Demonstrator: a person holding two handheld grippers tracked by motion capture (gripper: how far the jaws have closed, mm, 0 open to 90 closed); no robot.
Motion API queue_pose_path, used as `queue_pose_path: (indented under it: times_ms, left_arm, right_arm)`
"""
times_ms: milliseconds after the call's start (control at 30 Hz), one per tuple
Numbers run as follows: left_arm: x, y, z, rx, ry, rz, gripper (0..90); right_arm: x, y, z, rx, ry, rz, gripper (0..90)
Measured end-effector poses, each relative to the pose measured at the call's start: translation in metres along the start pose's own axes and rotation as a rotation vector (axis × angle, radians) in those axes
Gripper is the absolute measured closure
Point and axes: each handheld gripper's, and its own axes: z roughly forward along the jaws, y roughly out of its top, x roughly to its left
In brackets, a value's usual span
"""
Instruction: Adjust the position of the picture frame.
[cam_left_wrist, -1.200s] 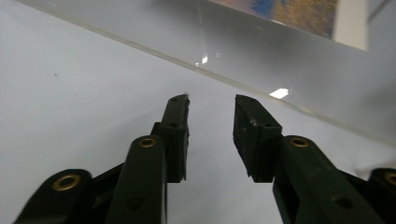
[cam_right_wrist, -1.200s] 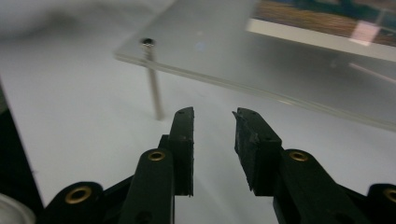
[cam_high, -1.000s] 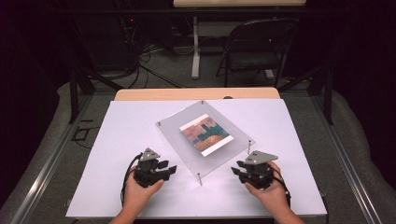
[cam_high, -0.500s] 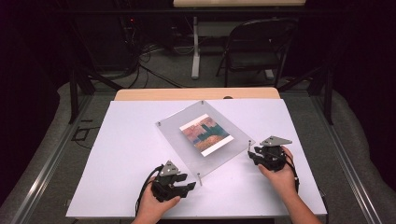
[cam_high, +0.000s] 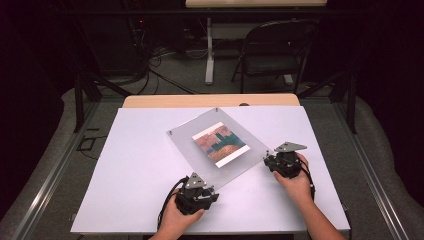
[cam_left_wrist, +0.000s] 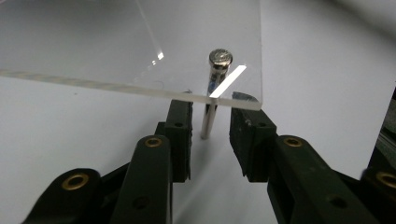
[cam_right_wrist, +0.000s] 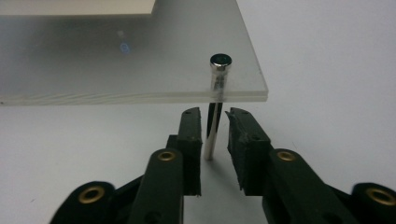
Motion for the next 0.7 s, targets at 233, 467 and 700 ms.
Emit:
queue_pose_path:
  times_ms: [233, 467, 700]
  left_arm:
    - [-0.0029, 0.0031, 0.0076, 0.001, 0.020, 0.014, 77.5]
    - [-0.0018, 0.0034, 0.0083, -0.003, 0.031, 0.005, 84.4]
    - [-0.0004, 0.0036, 0.0082, 0.001, 0.019, 0.007, 84.7]
  right_arm:
    - [0.0015, 0.0011, 0.0043, -0.007, 0.002, -0.015, 82.3]
    - [-0.0016, 0.0008, 0.0055, -0.013, 0.022, 0.007, 85.2]
    - [-0.0024, 0.0005, 0.0052, -0.014, 0.029, 0.023, 85.4]
